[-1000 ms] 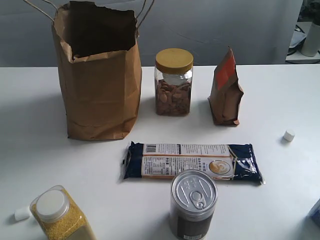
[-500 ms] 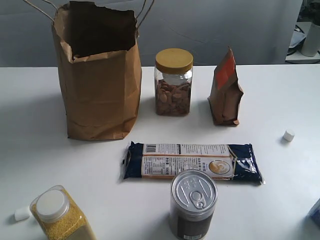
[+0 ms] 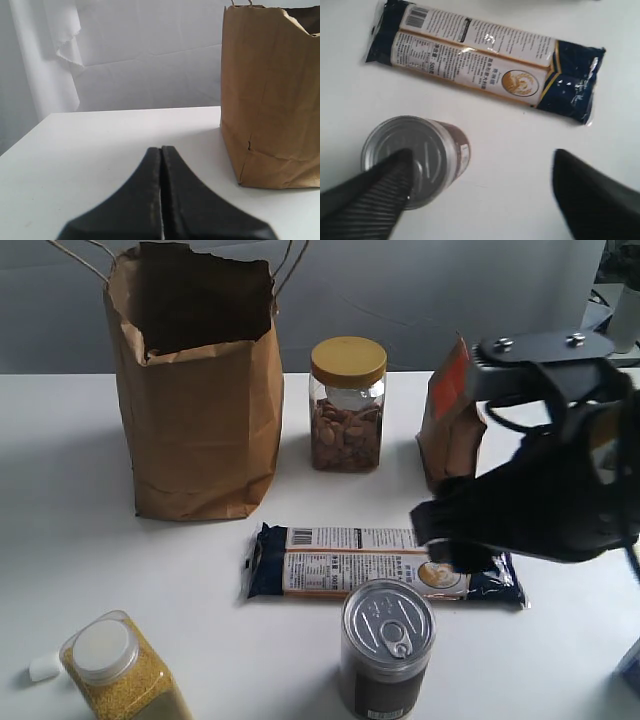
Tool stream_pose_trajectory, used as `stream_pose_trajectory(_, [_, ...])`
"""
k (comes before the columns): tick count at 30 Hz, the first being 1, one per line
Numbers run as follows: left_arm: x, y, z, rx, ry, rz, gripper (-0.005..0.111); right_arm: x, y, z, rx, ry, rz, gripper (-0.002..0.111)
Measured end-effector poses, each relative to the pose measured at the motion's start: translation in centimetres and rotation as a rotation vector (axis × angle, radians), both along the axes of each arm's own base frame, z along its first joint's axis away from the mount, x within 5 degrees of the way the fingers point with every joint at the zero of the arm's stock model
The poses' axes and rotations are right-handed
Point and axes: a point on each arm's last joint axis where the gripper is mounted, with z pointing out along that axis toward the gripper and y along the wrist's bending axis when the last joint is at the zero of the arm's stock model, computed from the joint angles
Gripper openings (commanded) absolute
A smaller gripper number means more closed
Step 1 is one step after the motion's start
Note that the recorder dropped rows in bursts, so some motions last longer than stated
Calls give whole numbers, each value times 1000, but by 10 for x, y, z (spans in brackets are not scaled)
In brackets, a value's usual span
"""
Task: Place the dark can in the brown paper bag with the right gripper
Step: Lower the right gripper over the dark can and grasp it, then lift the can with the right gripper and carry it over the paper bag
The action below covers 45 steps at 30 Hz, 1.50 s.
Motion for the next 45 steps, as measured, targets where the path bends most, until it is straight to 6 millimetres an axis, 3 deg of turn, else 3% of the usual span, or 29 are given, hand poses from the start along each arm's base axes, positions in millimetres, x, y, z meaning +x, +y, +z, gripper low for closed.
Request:
stream_pose_trajectory(6, [0,0,0,0,0,0,0,1,39,-21,-74,70,27,105])
stream_pose_trajectory(12, [0,0,0,0,0,0,0,-3,65,-34,-111,94,76,105])
stream_pose_trajectory(25, [0,0,0,0,0,0,0,-8,82,-58,-163,123,110,105])
stream_pose_trajectory(29, [0,0,0,0,0,0,0,-9,82,-74,-201,144,114,102])
stream_pose_trajectory(31, [0,0,0,0,0,0,0,-9,82,-83,-223,155,115,92])
stream_pose_trajectory(32, [0,0,0,0,0,0,0,-9,82,-85,-230,158,115,81])
stream_pose_trajectory(34, [0,0,0,0,0,0,0,-9,82,-90,-243,167,107,49])
stream_pose_trajectory(35, [0,0,0,0,0,0,0,-10,83,-91,-236,172,99,24])
stream_pose_trajectory(36, [0,0,0,0,0,0,0,-10,83,-91,-236,174,95,7])
stream_pose_trajectory(38, [0,0,0,0,0,0,0,-9,83,-91,-236,172,94,0])
stream_pose_trajectory(45, [0,0,0,0,0,0,0,-11,82,-84,-208,138,111,0])
